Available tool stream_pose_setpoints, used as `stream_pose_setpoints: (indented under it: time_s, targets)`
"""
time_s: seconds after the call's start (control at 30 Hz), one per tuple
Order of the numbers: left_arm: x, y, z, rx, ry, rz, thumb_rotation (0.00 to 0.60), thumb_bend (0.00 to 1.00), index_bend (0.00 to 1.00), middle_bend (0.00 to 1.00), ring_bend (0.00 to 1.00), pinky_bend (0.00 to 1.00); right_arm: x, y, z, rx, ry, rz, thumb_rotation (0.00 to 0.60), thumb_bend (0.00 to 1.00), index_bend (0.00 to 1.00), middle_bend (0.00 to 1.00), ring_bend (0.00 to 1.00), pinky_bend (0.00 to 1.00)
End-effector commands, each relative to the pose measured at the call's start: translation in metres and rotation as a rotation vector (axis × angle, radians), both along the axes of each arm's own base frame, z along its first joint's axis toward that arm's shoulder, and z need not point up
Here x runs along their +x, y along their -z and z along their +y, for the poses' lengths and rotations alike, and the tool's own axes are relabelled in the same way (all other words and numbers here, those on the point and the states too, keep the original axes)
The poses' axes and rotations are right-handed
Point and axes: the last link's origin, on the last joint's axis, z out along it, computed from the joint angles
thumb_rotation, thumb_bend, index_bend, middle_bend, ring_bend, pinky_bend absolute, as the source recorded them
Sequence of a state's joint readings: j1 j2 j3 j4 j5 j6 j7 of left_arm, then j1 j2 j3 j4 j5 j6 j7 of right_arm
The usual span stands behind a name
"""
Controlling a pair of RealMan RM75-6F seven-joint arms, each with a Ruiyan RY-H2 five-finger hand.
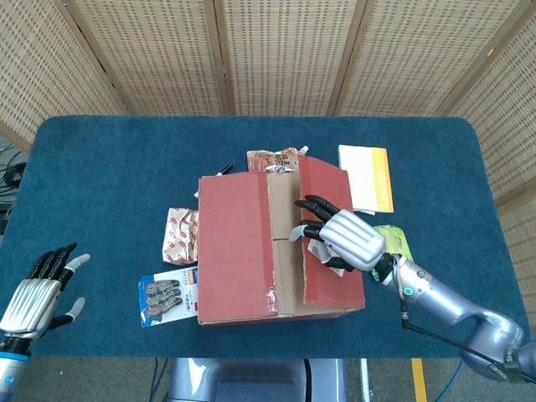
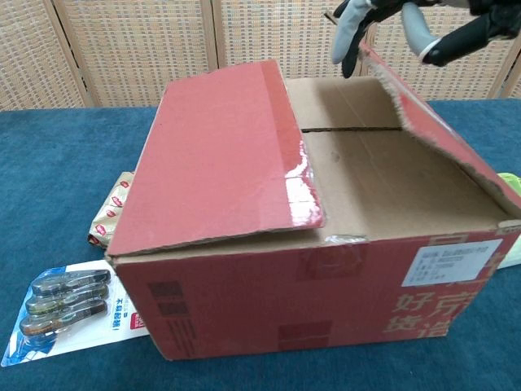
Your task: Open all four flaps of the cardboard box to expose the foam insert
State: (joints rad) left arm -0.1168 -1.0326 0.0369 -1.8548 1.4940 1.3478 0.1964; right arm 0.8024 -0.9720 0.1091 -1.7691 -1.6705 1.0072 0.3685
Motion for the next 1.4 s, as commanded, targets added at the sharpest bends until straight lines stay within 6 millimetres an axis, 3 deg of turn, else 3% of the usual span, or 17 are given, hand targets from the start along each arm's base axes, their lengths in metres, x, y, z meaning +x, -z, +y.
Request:
stream_pose_setpoints:
  time_s: [0.03, 0.53, 0.9, 1.1, 1.4]
  targets:
    - [0.001, 0.0, 0.001, 0.002, 0.004, 0.002, 0.591, 0.39, 0.14, 0.0, 0.03, 0.04, -0.007, -0.011, -0.001, -0.03, 0.021, -0.003, 0.6, 1.0, 0.32, 0.43, 0.03, 0.0]
    - [0.011, 0.003, 0.007, 0.009, 0.041, 0.014, 0.591, 0.39, 0.14, 0.0, 0.03, 0.04, -0.041, -0.068, -0.001, -0.171, 0.109, 0.041, 0.6, 1.0, 0.32, 0.42, 0.03, 0.0]
    - [0.014, 0.005, 0.008, 0.007, 0.051, 0.02, 0.592, 0.39, 0.14, 0.0, 0.03, 0.04, -0.064, -0.108, -0.012, -0.292, 0.179, 0.07, 0.6, 0.99, 0.32, 0.36, 0.03, 0.0]
    - [0.016, 0.005, 0.007, 0.011, 0.055, 0.024, 0.59, 0.39, 0.14, 0.0, 0.03, 0.04, -0.08, -0.129, -0.021, -0.351, 0.244, 0.048, 0.6, 0.87, 0.32, 0.32, 0.01, 0.0]
    - [0.017, 0.006, 0.005, 0.007, 0.053, 0.027, 0.592, 0.39, 0.14, 0.0, 0.03, 0.04, -0.111, -0.137, -0.028, -0.383, 0.34, 0.047, 0.6, 0.75, 0.28, 0.28, 0.0, 0.0]
